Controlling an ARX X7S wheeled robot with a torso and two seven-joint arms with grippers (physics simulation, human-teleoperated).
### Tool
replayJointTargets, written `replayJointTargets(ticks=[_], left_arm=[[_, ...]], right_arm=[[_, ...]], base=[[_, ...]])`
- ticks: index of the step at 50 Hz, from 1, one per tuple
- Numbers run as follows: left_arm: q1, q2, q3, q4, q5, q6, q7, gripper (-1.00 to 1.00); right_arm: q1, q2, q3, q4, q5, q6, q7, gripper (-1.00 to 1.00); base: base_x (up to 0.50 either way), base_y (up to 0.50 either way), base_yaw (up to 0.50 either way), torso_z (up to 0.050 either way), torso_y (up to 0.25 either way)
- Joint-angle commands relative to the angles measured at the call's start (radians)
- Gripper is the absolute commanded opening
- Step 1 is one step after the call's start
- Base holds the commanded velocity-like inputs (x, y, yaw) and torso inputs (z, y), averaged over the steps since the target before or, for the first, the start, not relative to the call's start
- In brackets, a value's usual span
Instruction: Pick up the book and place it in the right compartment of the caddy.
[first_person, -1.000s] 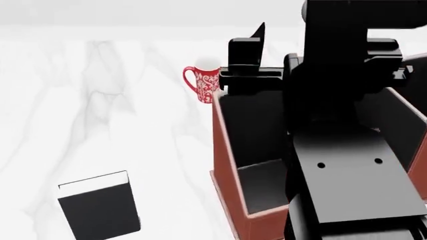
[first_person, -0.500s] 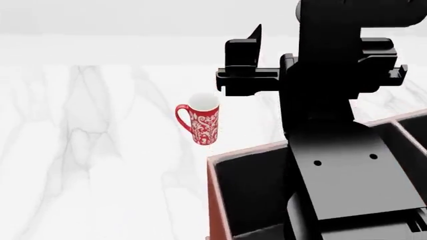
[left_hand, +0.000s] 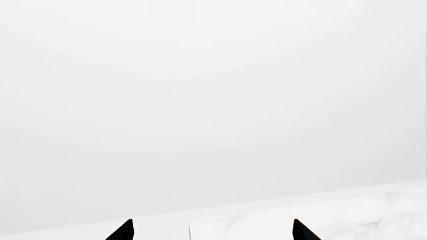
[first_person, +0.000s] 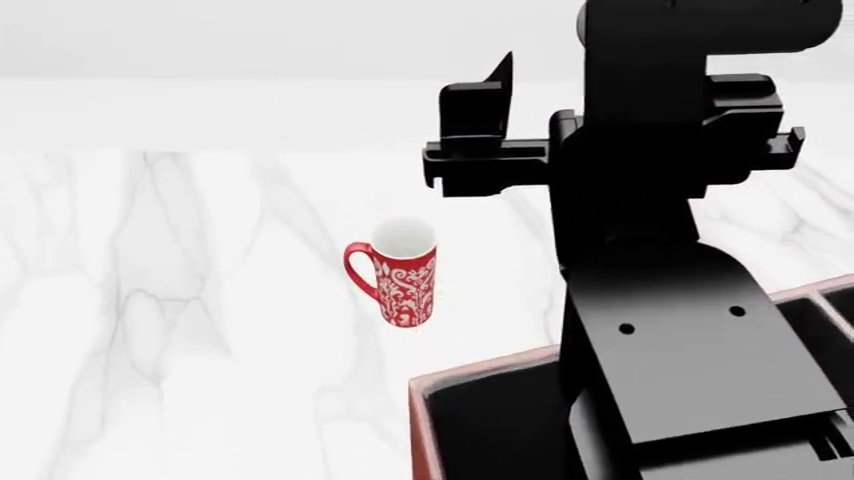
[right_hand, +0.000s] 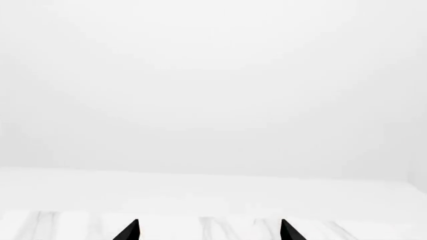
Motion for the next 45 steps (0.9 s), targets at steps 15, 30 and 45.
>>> replayJointTargets(ticks=[15, 30, 45], left_arm=[[-0.018, 0.007, 0.012, 0.003, 0.026, -0.009, 0.017, 1.00], [-0.028, 0.006, 0.012, 0.006, 0.030, -0.018, 0.021, 1.00], [-0.035, 0.006, 0.007, 0.000, 0.034, -0.021, 0.031, 1.00]], right_arm=[[-0.014, 0.011, -0.008, 0.001, 0.038, -0.015, 0.013, 1.00], [0.023, 0.010, -0.046, -0.062, 0.113, 0.105, -0.022, 1.00], [0.316, 0.196, -0.276, 0.135, 1.242, 0.153, 0.298, 1.00]], base=[[0.00, -0.09, 0.00, 0.000, 0.000], [0.00, -0.01, 0.00, 0.000, 0.000], [0.00, 0.00, 0.00, 0.000, 0.000]])
